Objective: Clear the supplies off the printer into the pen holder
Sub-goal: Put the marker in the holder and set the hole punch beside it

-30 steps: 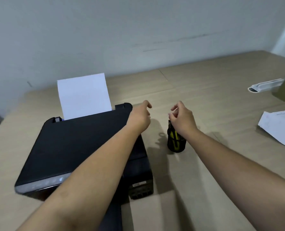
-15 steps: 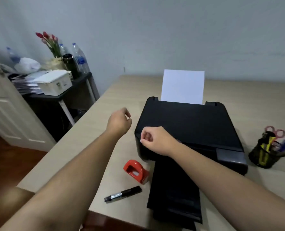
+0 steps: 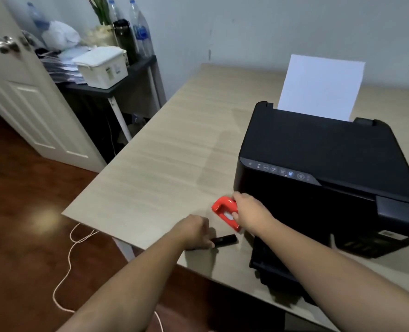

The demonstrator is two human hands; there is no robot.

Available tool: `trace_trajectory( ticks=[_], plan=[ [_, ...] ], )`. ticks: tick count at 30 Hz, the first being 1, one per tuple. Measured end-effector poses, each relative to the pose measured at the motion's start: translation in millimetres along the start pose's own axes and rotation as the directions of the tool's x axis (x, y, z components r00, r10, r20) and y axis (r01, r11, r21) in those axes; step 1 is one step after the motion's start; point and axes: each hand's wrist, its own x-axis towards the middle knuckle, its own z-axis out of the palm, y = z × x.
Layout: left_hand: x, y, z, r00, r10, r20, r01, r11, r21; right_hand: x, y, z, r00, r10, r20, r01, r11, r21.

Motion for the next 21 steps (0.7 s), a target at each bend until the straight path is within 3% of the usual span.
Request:
trace_trajectory(
  ticks=[6, 12, 17, 21],
  plan=[
    [-4, -2, 5, 0.999, 0.018, 0.034, -0.021, 0.997, 0.072, 8, 9, 9, 0.978, 0.21, 0.019, -0.206, 0.938, 0.278],
    [-14, -14, -39, 0.992, -0.036, 0.117, 0.017, 0.987, 0.157, 14, -12, -14, 0.997, 0.07, 0.043, -0.081, 0.941, 0.33],
    [-18, -24, -106, 0.994, -0.066, -0.087, 0.072, 0.994, 0.076, 10, -30, -70, 0.998, -0.069, -0.008, 0.067, 0.915, 0.399],
    [-17, -9, -162, 0.951, -0.047, -0.307, 0.032, 0.998, -0.055, -4, -27, -132, 0.988, -0.1, -0.114, 0.142, 0.878, 0.458]
  ],
)
